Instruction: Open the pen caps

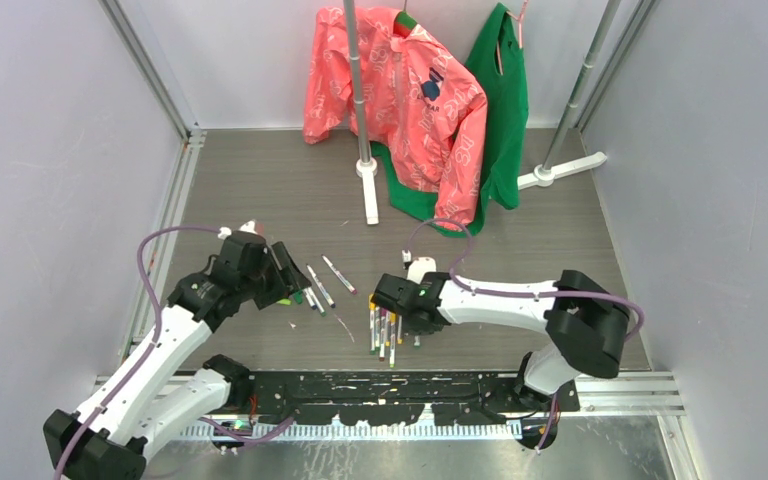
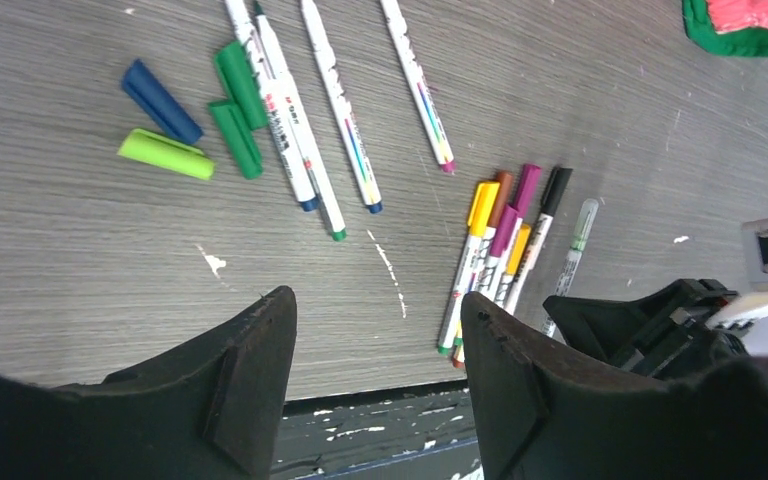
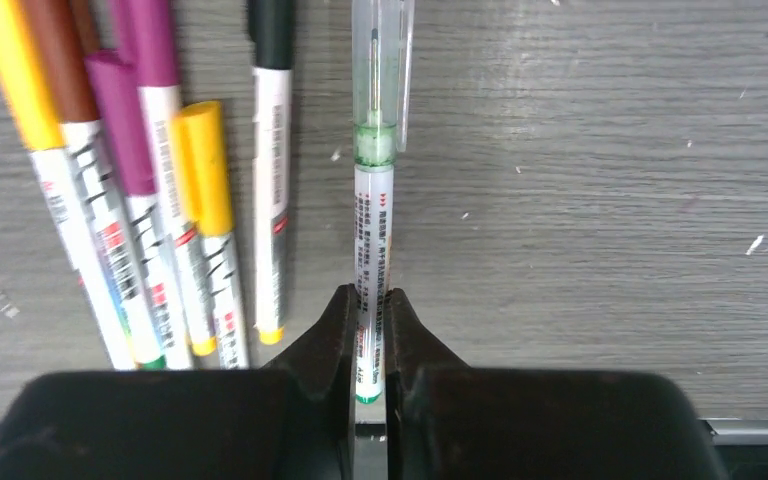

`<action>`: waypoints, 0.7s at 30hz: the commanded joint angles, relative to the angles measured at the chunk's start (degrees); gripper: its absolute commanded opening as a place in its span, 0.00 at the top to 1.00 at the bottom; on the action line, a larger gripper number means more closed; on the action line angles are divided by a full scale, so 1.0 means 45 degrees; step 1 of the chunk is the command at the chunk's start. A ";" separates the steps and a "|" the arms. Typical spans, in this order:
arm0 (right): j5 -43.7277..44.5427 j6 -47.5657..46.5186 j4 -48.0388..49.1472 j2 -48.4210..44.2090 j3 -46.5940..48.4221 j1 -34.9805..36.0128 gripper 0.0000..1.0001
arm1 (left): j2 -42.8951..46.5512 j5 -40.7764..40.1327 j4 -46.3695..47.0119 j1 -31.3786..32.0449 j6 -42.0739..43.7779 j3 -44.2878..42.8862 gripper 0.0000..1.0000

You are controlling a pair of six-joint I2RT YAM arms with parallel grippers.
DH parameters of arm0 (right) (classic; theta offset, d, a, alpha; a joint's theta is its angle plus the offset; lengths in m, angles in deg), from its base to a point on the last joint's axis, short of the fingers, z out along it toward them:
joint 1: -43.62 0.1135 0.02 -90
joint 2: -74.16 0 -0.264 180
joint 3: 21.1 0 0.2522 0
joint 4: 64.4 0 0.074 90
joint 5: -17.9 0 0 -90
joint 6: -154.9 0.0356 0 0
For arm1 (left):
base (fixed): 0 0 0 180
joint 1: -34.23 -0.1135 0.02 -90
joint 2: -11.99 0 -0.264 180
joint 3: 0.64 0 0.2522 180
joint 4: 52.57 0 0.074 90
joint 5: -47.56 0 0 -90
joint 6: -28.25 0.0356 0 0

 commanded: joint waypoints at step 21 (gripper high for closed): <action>-0.2687 -0.2504 0.1376 -0.1676 0.3017 0.0628 0.99 | -0.1932 0.3546 0.5268 0.0279 -0.2947 0.0402 0.38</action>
